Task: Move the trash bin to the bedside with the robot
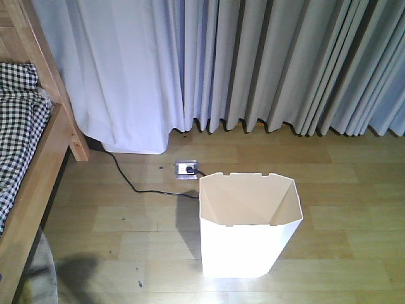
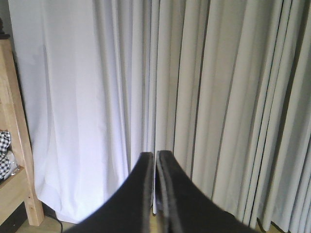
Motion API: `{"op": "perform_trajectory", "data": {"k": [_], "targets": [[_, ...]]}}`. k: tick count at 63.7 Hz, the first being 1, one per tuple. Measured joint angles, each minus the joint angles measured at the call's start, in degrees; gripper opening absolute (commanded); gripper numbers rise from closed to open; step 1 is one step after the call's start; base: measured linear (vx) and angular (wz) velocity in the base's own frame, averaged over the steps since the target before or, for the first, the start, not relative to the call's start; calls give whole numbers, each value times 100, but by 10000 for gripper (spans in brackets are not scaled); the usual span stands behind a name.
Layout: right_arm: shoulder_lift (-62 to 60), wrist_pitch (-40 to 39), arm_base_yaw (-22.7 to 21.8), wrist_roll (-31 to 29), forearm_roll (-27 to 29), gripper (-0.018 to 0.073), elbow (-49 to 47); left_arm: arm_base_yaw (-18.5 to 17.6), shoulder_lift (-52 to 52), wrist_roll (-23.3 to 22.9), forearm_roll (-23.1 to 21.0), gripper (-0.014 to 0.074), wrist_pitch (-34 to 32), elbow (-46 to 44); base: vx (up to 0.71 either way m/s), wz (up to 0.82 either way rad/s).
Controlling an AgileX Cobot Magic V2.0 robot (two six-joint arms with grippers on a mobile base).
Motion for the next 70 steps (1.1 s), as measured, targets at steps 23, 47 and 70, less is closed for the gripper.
{"op": "perform_trajectory", "data": {"k": [23,47,70], "targets": [[0,0,0,0,4,-9,0,0,0,0,0,-6,0,0,0,0],[-296,-777,15,2022,-1846,-9,721,0,0,0,0,-6,0,0,0,0],[-381,-1795,843,3387,-3449,-9,1978,0,0,0,0,-6,0,0,0,0]]}}
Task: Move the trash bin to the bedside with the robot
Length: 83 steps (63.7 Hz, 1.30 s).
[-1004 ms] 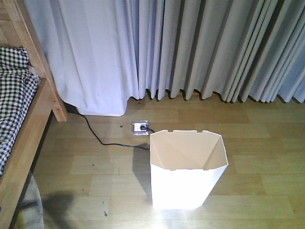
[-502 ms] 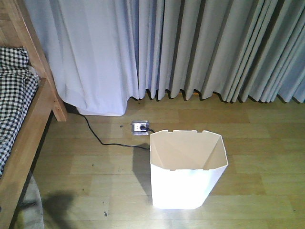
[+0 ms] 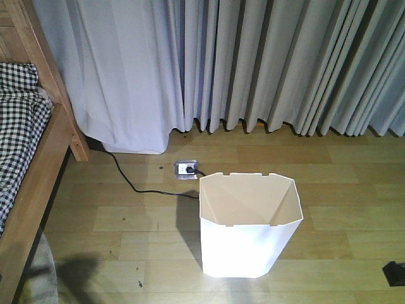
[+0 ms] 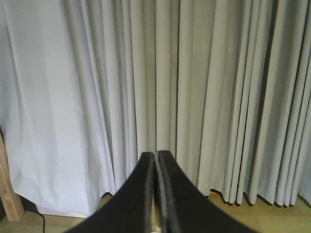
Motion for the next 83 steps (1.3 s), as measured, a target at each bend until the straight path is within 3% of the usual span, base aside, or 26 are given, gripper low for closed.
{"op": "perform_trajectory", "data": {"k": [16,83], "targets": [[0,-457,-205,-705,761,-9,31,0,0,0,0,-6,0,0,0,0],[0,-494,-247,-753,541,-9,31,0,0,0,0,-6,0,0,0,0]]}}
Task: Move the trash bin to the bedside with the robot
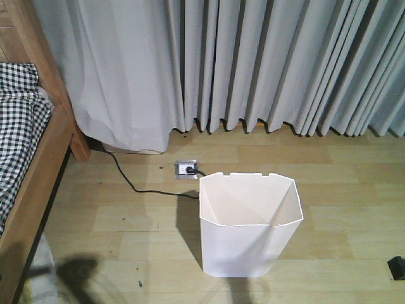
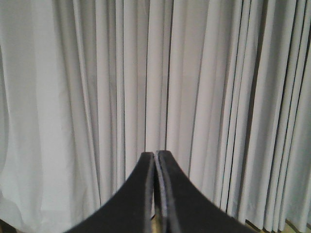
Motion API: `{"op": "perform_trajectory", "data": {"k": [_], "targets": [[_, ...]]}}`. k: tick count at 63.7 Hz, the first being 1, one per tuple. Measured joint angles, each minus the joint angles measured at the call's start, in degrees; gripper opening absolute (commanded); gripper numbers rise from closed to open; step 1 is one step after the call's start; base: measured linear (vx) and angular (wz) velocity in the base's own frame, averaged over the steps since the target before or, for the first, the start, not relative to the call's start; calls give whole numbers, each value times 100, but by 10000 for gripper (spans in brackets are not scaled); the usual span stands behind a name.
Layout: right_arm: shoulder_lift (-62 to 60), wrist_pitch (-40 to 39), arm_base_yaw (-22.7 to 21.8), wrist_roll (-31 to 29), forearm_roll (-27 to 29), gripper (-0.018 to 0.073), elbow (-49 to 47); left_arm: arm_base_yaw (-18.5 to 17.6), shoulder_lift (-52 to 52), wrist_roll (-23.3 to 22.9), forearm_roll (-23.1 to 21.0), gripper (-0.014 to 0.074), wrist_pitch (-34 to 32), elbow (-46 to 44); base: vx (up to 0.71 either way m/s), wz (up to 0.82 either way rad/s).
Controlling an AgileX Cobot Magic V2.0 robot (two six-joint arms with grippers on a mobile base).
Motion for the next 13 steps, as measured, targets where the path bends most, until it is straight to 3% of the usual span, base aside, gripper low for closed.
{"op": "perform_trajectory", "data": {"k": [13], "targets": [[0,0,0,0,0,-9,0,0,0,0,0,-6,0,0,0,0]]}}
